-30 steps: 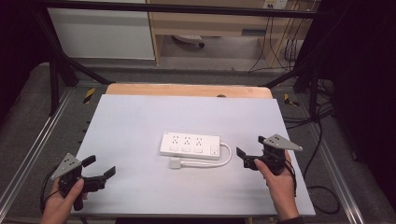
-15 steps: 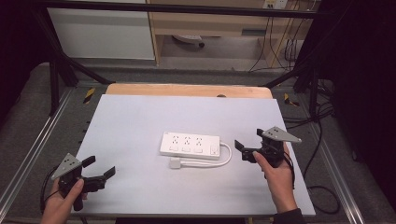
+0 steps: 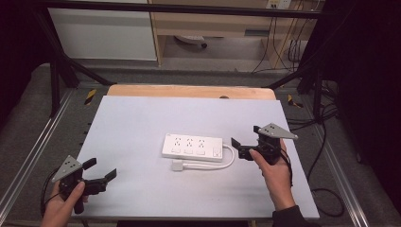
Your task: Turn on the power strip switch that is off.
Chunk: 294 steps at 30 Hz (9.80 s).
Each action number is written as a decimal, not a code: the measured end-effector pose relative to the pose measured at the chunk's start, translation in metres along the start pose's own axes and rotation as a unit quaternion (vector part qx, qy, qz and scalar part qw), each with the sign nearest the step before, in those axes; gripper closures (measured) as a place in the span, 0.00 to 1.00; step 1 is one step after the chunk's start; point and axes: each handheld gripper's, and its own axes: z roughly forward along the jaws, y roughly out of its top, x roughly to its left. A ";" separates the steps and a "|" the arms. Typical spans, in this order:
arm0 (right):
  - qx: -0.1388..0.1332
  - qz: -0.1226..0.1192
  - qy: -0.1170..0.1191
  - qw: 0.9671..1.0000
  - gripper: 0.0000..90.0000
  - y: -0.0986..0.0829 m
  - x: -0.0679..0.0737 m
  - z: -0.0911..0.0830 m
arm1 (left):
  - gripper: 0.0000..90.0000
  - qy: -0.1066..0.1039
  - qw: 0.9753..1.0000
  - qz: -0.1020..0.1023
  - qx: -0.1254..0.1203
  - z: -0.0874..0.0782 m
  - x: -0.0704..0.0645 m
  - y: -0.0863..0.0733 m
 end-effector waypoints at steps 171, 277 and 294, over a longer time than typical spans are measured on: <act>0.092 -0.035 0.063 0.993 1.00 -0.063 0.067 0.105 | 0.06 -0.011 0.999 0.023 0.019 0.005 -0.006 0.000; 0.059 -0.012 0.075 0.995 0.90 -0.051 0.064 0.096 | 0.06 -0.011 0.999 0.030 0.024 0.006 -0.007 -0.001; 0.051 -0.002 0.067 0.996 0.72 -0.043 0.062 0.091 | 0.06 -0.011 0.999 0.031 0.024 0.006 -0.007 -0.001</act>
